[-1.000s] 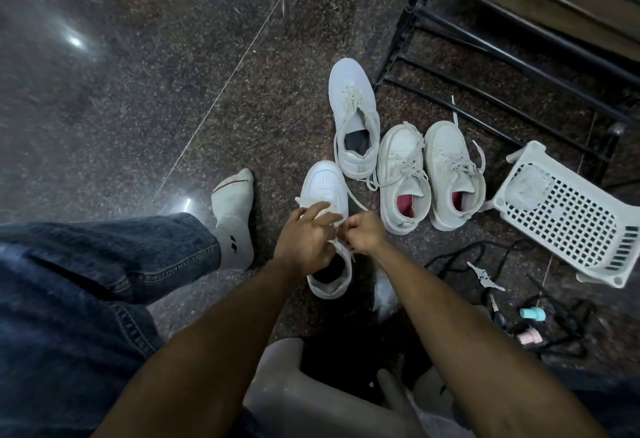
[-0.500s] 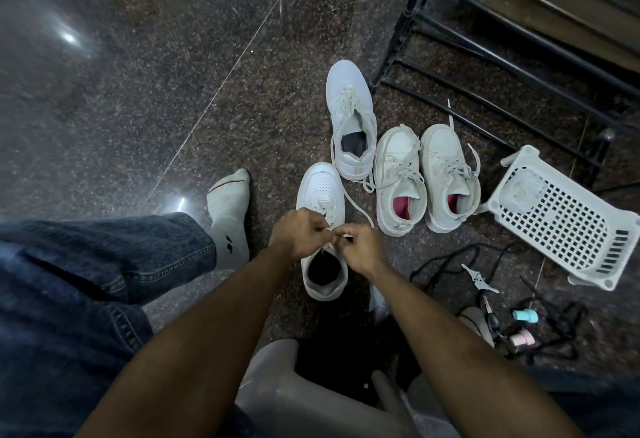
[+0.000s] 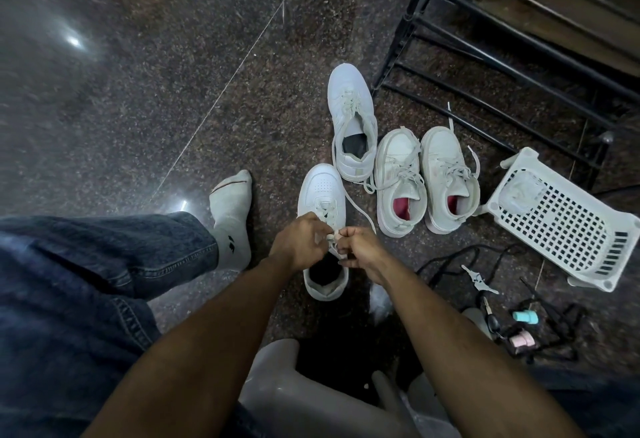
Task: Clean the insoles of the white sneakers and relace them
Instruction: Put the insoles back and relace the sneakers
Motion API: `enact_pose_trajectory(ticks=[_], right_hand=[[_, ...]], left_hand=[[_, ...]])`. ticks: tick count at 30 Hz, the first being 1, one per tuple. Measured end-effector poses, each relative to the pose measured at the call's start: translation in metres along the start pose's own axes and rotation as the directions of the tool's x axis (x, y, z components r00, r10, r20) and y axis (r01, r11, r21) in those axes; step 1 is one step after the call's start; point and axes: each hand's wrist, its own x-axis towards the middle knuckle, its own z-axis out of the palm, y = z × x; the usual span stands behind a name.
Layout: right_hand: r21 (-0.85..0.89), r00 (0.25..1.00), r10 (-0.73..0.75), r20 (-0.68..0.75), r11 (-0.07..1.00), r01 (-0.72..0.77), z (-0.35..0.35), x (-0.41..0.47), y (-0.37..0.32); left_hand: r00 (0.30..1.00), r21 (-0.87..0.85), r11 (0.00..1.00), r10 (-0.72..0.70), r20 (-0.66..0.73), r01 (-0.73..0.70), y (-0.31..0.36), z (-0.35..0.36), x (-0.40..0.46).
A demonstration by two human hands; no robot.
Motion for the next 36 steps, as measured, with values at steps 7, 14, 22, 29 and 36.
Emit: enact_pose_trajectory(ticks=[7, 14, 22, 29, 36], right_hand=[[-0.205, 0.992, -0.107, -0.062, 0.974, 0.092, -0.001, -0.001, -0.004], [-0.798, 0.893, -0.45, -0.019, 0.545, 0.258, -0.01, -0.007, -0.009], [-0.963, 0.898, -0.427, -0.101, 0.268, 0.019, -0.022, -0.021, 0.01], [-0.677, 0.964, -0.239, -0.121, 0.729, 0.095, -0.013, 0.003, 0.048], [-0.597, 0.97, -0.21, -0.119, 0.796, 0.099, -0.002, -0.012, 0.042]], left_hand=[[0.994, 0.392, 0.914, 0.084, 0.072, -0.106, 0.011, -0.012, 0.005], [0.937, 0.337, 0.938, -0.048, 0.346, -0.077, 0.015, -0.043, 0.021], [0.966, 0.42, 0.907, -0.127, 0.224, 0.021, -0.015, -0.03, 0.012], [0.867, 0.2, 0.949, -0.305, 0.394, 0.243, -0.026, -0.011, -0.007], [0.877, 0.204, 0.87, -0.472, 0.091, 0.448, 0.001, 0.027, -0.014]])
